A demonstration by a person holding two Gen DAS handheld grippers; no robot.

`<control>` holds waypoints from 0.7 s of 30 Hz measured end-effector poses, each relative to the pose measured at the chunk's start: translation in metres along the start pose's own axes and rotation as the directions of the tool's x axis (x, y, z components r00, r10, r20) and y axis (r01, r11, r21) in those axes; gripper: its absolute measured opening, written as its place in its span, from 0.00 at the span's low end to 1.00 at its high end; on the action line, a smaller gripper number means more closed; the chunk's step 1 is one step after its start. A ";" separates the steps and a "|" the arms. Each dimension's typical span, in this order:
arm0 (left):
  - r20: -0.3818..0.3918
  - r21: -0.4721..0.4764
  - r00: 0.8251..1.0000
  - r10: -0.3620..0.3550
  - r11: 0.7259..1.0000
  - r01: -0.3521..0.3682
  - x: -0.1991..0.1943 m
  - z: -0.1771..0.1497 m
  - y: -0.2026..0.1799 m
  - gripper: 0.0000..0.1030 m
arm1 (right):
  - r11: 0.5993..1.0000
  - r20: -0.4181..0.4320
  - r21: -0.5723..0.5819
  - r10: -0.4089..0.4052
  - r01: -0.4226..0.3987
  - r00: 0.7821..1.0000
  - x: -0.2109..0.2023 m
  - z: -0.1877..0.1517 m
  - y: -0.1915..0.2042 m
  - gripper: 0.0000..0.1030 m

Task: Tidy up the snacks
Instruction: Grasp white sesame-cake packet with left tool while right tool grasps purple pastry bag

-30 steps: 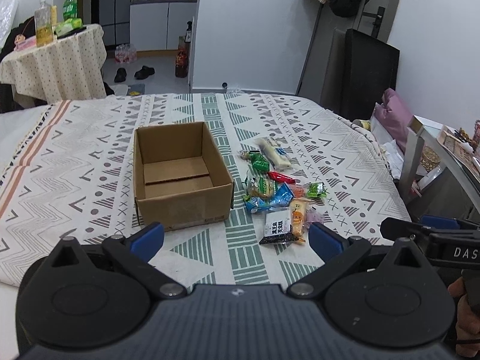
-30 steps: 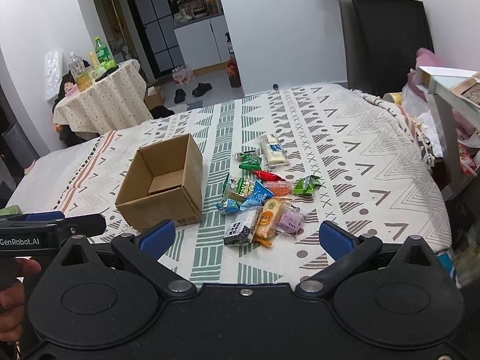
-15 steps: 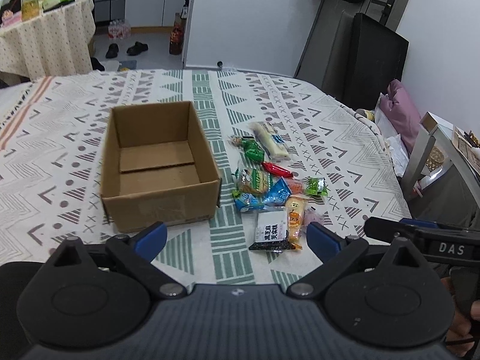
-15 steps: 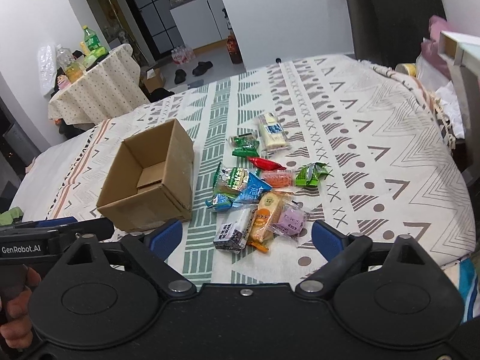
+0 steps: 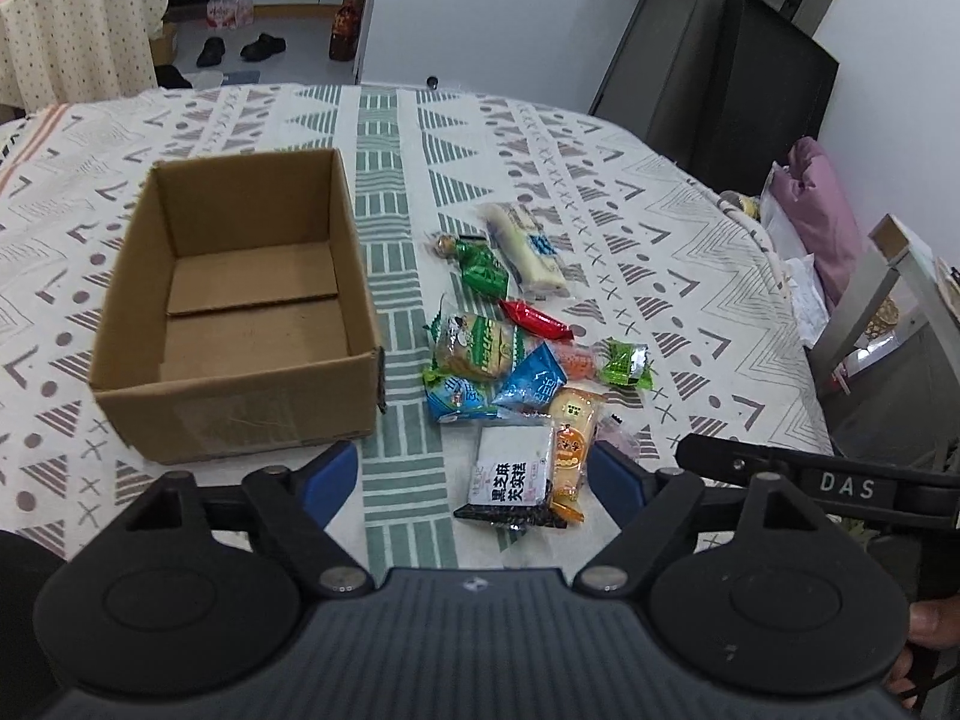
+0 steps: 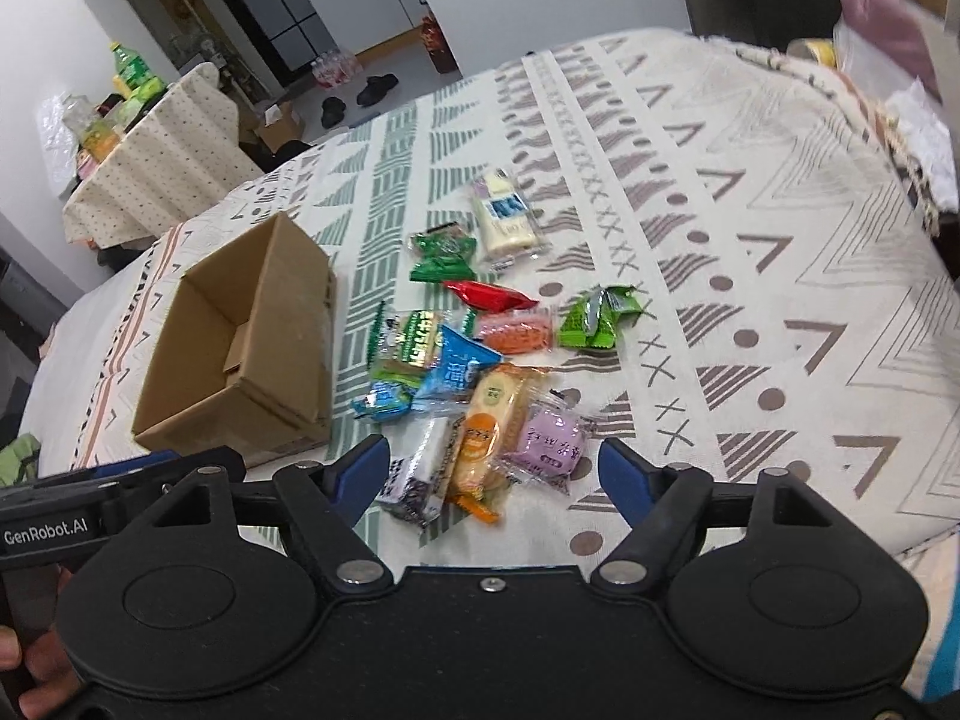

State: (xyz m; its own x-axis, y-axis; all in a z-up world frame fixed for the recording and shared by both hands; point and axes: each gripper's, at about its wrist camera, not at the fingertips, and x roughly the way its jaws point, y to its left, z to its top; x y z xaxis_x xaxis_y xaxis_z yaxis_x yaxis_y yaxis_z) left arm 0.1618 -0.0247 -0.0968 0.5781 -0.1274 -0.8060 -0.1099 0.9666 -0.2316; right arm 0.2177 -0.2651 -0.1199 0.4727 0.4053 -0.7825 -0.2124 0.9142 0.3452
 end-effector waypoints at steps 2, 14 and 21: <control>-0.012 -0.005 1.000 0.002 1.000 -0.002 0.011 -0.001 -0.001 0.78 | 1.000 -0.010 0.020 0.017 -0.017 1.000 0.011 0.001 -0.008 0.69; -0.140 -0.052 0.990 0.000 0.999 -0.007 0.077 -0.005 -0.014 0.75 | 0.999 -0.094 0.041 0.036 -0.032 0.995 0.057 0.002 -0.028 0.60; -0.182 -0.061 0.983 0.022 0.998 -0.034 0.103 -0.008 -0.014 0.75 | 0.999 -0.134 0.051 0.017 -0.010 0.991 0.076 0.003 -0.037 0.55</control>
State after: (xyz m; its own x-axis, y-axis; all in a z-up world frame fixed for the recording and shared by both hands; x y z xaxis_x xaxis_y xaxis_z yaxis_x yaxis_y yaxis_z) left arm 0.2169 -0.0529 -0.1810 0.4184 -0.1447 -0.8967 -0.1784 0.9549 -0.2373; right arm 0.2638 -0.2679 -0.1911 0.3497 0.4169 -0.8390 -0.1734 0.9088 0.3794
